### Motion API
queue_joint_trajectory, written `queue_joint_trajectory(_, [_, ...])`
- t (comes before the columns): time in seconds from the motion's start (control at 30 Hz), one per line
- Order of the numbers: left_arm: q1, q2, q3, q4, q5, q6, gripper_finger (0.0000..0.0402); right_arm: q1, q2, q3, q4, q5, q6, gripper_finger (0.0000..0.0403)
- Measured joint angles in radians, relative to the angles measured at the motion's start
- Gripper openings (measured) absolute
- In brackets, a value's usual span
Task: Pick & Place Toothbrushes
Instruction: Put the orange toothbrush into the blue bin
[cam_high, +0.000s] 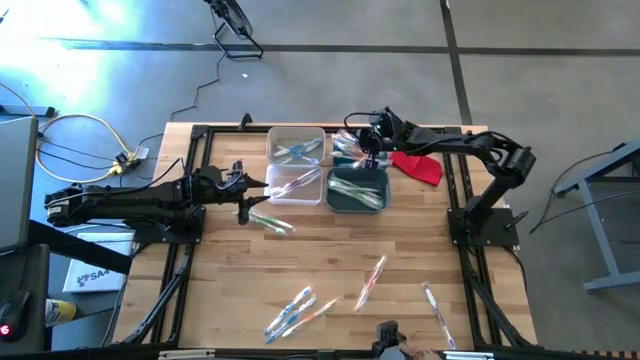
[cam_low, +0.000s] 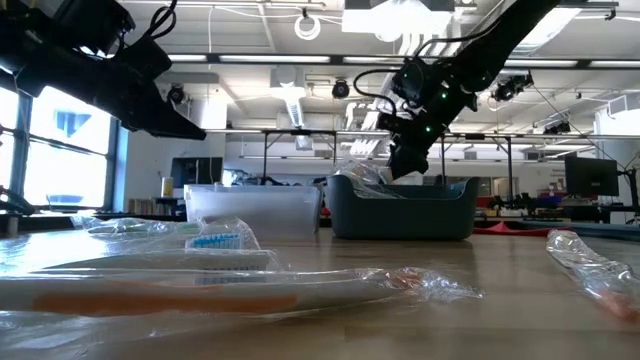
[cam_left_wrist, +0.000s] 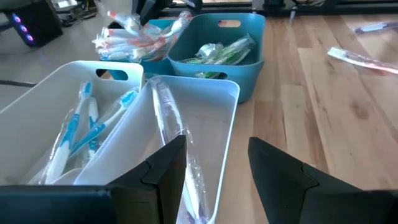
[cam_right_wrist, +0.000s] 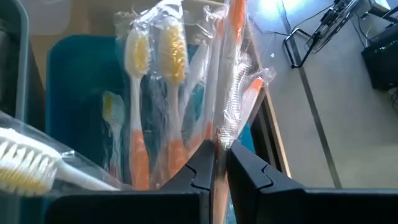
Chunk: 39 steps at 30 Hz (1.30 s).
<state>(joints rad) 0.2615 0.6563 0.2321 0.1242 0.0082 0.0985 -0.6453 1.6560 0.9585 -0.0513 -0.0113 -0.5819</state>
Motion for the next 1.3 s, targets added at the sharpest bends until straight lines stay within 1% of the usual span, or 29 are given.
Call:
queue_joint_trajectory(0.07, [0.0, 0.0, 0.0, 0.0, -0.001, 0.01, 0.0171, 0.0, 0.009, 0.0, 0.004, -0.004, -0.012, 0.0018])
queue_joint_trajectory(0.27, [0.0, 0.0, 0.0, 0.0, -0.001, 0.029, 0.0171, -0.019, 0.042, 0.001, 0.006, -0.075, -0.027, 0.0018])
queue_joint_trajectory(0.53, [0.0, 0.0, 0.0, 0.0, -0.002, 0.029, 0.0171, -0.031, 0.067, 0.002, 0.008, -0.063, -0.015, 0.0023])
queue_joint_trajectory(0.6, [0.0, 0.0, 0.0, 0.0, -0.002, 0.029, 0.0171, -0.026, 0.067, 0.001, 0.021, -0.042, -0.014, 0.0031])
queue_joint_trajectory(0.8, [0.0, 0.0, 0.0, 0.0, -0.004, 0.031, 0.0171, -0.016, 0.067, 0.0, 0.034, -0.027, -0.013, 0.006])
queue_joint_trajectory(0.97, [0.0, 0.0, 0.0, 0.0, -0.004, 0.032, 0.0171, 0.01, 0.067, 0.0, 0.035, 0.062, -0.013, 0.0083])
queue_joint_trajectory(1.17, [0.0, 0.0, 0.0, 0.0, -0.004, 0.032, 0.0171, 0.028, 0.067, 0.0, 0.024, 0.07, -0.013, 0.0118])
queue_joint_trajectory(1.3, [0.0, 0.0, 0.0, 0.0, -0.003, 0.032, 0.0171, 0.032, 0.063, 0.0, 0.02, 0.114, -0.014, 0.0139])
